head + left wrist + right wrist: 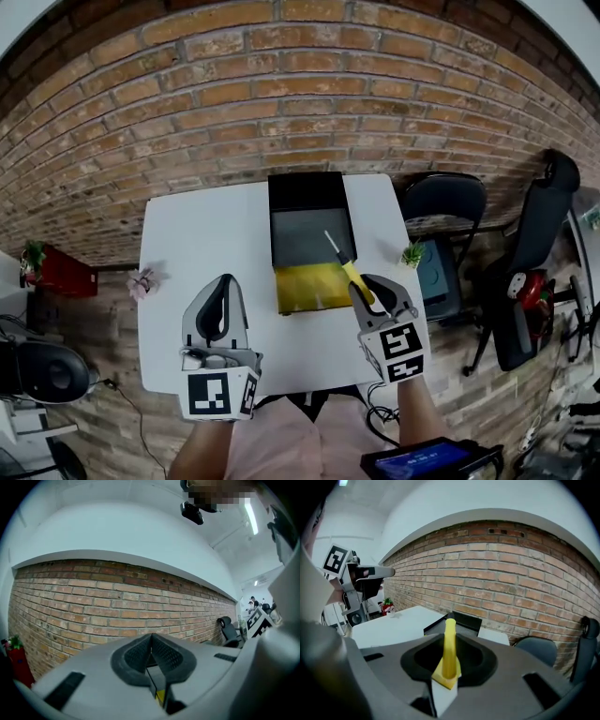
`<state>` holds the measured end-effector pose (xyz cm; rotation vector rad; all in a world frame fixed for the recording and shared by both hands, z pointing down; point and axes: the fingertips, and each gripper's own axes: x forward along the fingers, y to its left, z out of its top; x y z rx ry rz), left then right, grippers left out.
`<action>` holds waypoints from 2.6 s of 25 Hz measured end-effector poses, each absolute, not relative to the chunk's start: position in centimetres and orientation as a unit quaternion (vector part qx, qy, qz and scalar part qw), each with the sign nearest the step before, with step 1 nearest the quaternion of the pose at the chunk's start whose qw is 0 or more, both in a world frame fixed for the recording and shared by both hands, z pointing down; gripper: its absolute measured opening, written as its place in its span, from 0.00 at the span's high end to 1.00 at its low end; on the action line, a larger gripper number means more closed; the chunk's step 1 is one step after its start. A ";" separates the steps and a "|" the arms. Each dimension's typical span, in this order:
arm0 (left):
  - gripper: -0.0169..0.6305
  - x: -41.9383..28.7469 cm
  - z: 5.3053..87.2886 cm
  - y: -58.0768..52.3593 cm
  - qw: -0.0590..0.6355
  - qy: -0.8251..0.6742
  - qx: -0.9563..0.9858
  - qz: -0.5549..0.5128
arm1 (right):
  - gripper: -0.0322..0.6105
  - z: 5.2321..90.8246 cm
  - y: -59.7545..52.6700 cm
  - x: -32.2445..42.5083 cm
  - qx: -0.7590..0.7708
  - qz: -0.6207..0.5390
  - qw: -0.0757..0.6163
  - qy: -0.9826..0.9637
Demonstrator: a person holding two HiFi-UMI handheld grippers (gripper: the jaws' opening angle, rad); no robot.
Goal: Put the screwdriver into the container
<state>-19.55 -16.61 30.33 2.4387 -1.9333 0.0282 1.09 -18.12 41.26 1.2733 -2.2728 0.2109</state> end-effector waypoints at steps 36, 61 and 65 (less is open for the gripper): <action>0.95 -21.5 37.6 -20.3 0.083 -0.662 0.742 0.063 | 0.82 55.5 -18.5 -1.8 0.281 0.158 0.434 -0.841; 0.95 -20.1 33.2 -20.7 0.036 -0.643 0.764 0.037 | 0.79 48.7 -21.7 -2.4 0.365 0.113 0.344 -0.857; 0.95 -20.0 30.4 -20.2 0.010 -0.637 0.770 0.020 | 0.87 42.7 -22.4 -1.8 0.431 0.081 0.273 -0.856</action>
